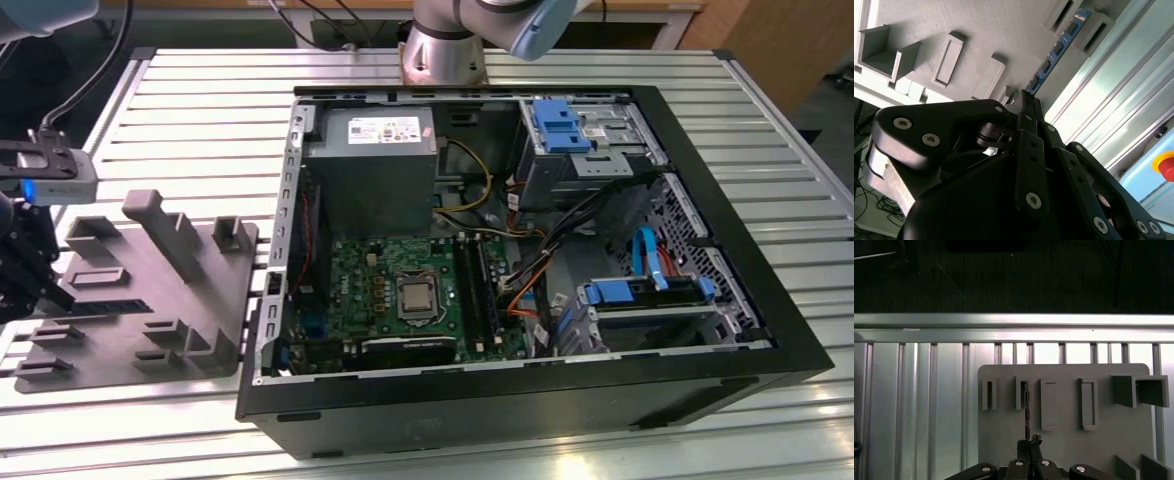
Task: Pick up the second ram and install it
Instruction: 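Pick up the second ram and move it above second insertion slot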
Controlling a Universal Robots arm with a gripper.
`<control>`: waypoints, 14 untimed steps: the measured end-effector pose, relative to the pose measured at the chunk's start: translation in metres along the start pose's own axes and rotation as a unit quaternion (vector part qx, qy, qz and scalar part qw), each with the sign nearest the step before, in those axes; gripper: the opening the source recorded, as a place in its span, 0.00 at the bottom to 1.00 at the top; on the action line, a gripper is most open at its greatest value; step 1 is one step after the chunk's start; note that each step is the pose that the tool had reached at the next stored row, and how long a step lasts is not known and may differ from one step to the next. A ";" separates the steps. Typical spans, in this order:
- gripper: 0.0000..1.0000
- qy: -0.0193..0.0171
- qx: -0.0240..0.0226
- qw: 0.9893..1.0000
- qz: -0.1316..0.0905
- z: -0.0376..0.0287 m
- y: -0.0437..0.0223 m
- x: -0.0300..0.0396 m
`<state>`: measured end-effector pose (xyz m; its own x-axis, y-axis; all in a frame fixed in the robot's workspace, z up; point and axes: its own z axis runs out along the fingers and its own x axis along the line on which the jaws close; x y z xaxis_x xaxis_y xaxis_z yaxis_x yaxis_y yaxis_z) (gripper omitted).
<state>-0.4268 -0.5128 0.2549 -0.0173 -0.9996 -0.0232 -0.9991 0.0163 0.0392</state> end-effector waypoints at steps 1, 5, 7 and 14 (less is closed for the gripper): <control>0.12 0.000 0.000 1.000 0.000 -0.0001 0.0000 0.0000; 0.12 0.000 0.000 1.000 0.000 -0.0008 0.0003 0.0000; 0.12 0.000 0.000 1.000 0.000 -0.0012 0.0005 0.0000; 0.12 0.000 0.001 1.000 0.000 -0.0028 0.0013 -0.0001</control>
<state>-0.4280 -0.5128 0.2578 -0.0173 -0.9996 -0.0233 -0.9991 0.0164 0.0382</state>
